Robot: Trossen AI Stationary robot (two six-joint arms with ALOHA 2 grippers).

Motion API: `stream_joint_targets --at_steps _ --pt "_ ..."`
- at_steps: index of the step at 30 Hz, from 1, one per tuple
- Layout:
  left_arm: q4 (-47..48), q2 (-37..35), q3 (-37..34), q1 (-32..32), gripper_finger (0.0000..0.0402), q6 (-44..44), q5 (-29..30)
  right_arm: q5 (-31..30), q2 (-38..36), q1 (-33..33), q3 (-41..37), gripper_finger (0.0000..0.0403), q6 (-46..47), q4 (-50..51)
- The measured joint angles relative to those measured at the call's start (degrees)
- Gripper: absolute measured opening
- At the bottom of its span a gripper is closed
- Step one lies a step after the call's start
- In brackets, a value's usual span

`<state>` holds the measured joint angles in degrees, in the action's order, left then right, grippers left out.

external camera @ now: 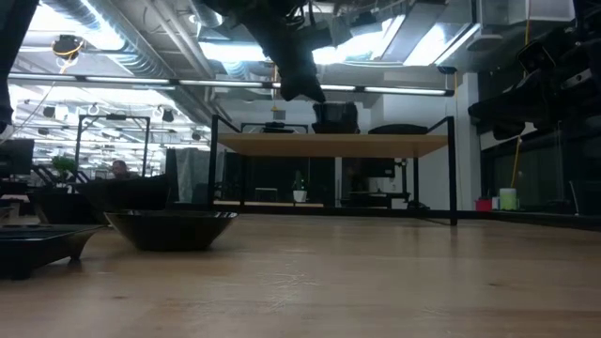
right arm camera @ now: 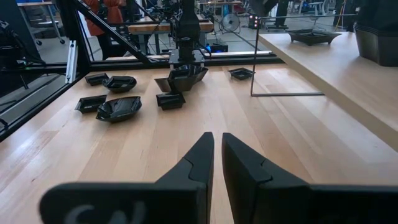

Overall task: Pick & Place Mini shaped plates
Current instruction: Stack the distorted square plate on top of the distorted square plate on the shelf, then stack the square plate on top of the square plate on the shelf

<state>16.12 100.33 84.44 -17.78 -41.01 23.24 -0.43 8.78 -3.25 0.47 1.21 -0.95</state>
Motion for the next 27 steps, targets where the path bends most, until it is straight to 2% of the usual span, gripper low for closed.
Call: stream_joint_targets --at_steps 8,14,20,27 --pt "-0.44 0.0 0.0 0.02 0.0088 1.73 1.29 0.01 0.01 -0.01 0.0 0.0034 0.0 0.0" --pt "2.02 -0.41 -0.02 1.23 0.0102 5.58 1.98 0.0 0.02 0.0 0.0 0.0034 0.0 0.0" --pt "7.81 -1.09 -0.02 5.72 0.0096 6.77 7.59 0.02 0.0 -0.01 0.0 0.0034 0.0 0.01" --pt "21.23 -1.51 -0.04 10.7 0.0096 11.96 15.81 0.0 0.0 0.0 0.0 0.0034 0.0 0.0"
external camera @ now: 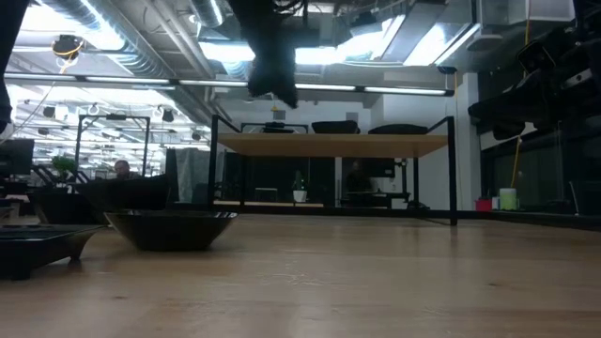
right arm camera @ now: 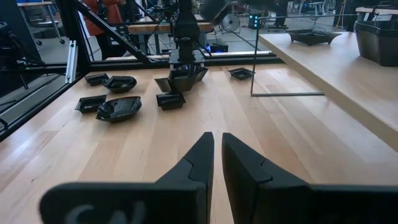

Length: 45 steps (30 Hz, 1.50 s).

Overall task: Pick & Place Mini shaped plates
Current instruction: Stack the square plate on top of the square plate on the shelf

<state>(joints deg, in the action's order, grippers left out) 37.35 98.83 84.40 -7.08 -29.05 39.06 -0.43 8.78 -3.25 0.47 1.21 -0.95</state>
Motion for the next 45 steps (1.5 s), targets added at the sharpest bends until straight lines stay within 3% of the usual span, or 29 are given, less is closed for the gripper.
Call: stream_joint_targets --at_steps 13,31,40,45 --pt "28.41 -1.62 -0.12 3.35 0.0087 24.11 1.78 0.0 0.0 0.01 0.0 0.0034 0.0 0.0" --pt "28.73 -19.03 -16.43 11.56 0.0084 45.94 3.71 0.0 0.01 -0.01 0.0 0.0034 0.0 0.0" --pt "32.07 -21.54 -24.7 12.25 0.0084 56.09 -0.69 0.01 0.01 -0.01 0.0 0.0034 0.0 0.0" --pt "30.97 -21.53 -29.15 11.26 0.0084 57.06 -2.25 0.0 0.02 0.0 0.0 0.0034 0.0 0.0"
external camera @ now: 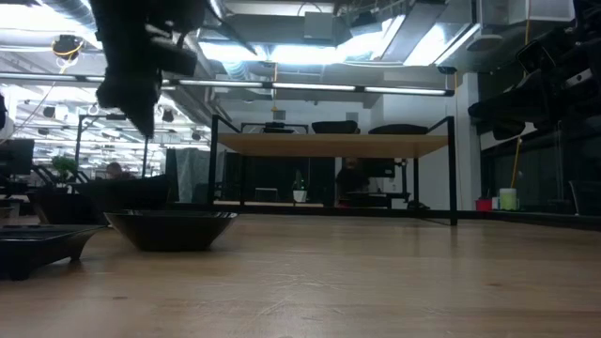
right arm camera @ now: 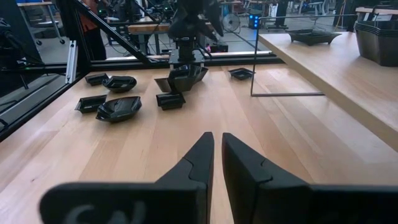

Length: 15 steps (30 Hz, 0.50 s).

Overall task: Pick & Place Mini shaped plates
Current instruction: Stack the square plate on top of the square plate on the shelf

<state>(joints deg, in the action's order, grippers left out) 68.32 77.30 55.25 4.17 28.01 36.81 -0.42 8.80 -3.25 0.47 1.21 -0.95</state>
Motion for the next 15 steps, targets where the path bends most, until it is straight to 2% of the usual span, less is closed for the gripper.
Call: stream_joint_targets --at_steps 8,15 --pt "-6.99 -1.58 -6.17 -2.86 0.0083 -0.09 -2.84 0.0 0.0 -0.01 0.0 0.0034 0.0 0.0" --pt "-18.64 -12.37 -14.07 -6.49 0.0076 0.08 -5.8 0.01 0.0 -0.02 0.02 0.0034 0.0 0.0"
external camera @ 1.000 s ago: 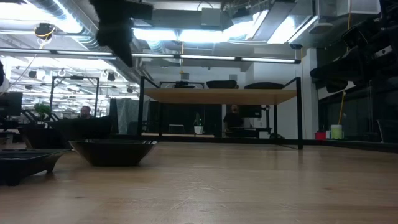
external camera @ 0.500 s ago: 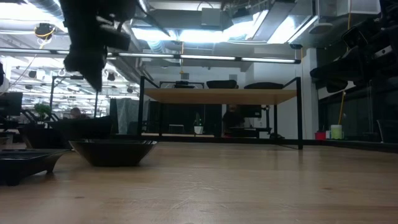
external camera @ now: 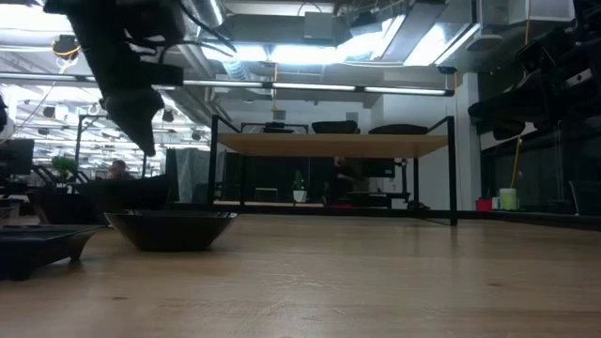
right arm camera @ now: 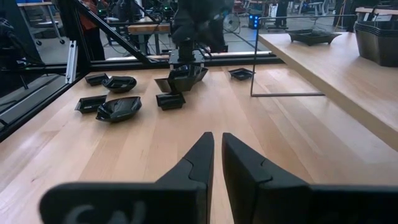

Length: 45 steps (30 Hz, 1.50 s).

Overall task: Pick & Place Mini shaped plates
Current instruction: Stack the square plate on top of the square plate on the shelf

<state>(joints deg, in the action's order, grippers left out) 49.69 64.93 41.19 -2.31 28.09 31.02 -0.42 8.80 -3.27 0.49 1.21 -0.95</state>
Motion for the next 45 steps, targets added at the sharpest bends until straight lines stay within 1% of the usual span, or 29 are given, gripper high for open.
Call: stream_joint_targets --at_steps 2,4,7,10,13,19,24,28,31,37,42,45 --pt "-0.53 -3.44 -1.06 -1.39 0.0073 2.79 1.1 0.0 0.0 0.0 0.0 0.0034 0.0 0.0" --pt "-0.32 -6.52 -1.83 -2.93 0.0071 7.39 2.1 -0.01 0.0 0.0 -0.02 0.0034 -0.02 0.0" --pt "-0.15 -10.03 -2.36 -5.33 0.007 13.28 2.4 -0.01 0.0 0.02 -0.02 0.0034 0.0 0.0" --pt "-0.22 -12.29 -2.36 -6.8 0.007 13.63 2.41 0.01 -0.02 0.01 0.0 0.0034 -0.02 0.0" --pt "-0.22 -13.23 -2.36 -7.25 0.007 11.39 2.4 -0.01 -0.02 0.0 0.0 0.0034 0.0 0.0" --pt "0.11 -12.94 -2.36 -7.95 0.0072 15.49 0.47 0.01 0.0 0.01 0.0 0.0034 0.0 0.0" --pt "2.04 -12.96 -2.36 -10.54 0.0078 15.22 -3.54 0.0 0.0 0.01 -0.01 0.0034 0.0 0.0" --pt "2.81 -12.96 -2.36 -12.54 0.0093 11.96 -5.6 -0.01 -0.02 0.02 0.0 0.0034 0.0 0.0" --pt "2.8 -12.96 -2.36 -13.31 0.0108 9.39 -5.79 -0.01 0.0 0.01 0.0 0.0034 0.0 0.0" --pt "2.8 -12.67 -2.36 -14.84 0.0139 8.18 -6.09 -0.01 0.0 0.02 0.0 0.0034 0.0 0.0" --pt "2.8 -9.66 -2.36 -18.78 0.0152 8.1 -9.37 0.0 -0.02 0.01 0.0 0.0034 0.0 0.0" --pt "2.8 -7.08 -2.36 -22.0 0.0152 5.48 -10.98 0.0 0.0 0.0 0.0 0.0034 0.0 0.0"
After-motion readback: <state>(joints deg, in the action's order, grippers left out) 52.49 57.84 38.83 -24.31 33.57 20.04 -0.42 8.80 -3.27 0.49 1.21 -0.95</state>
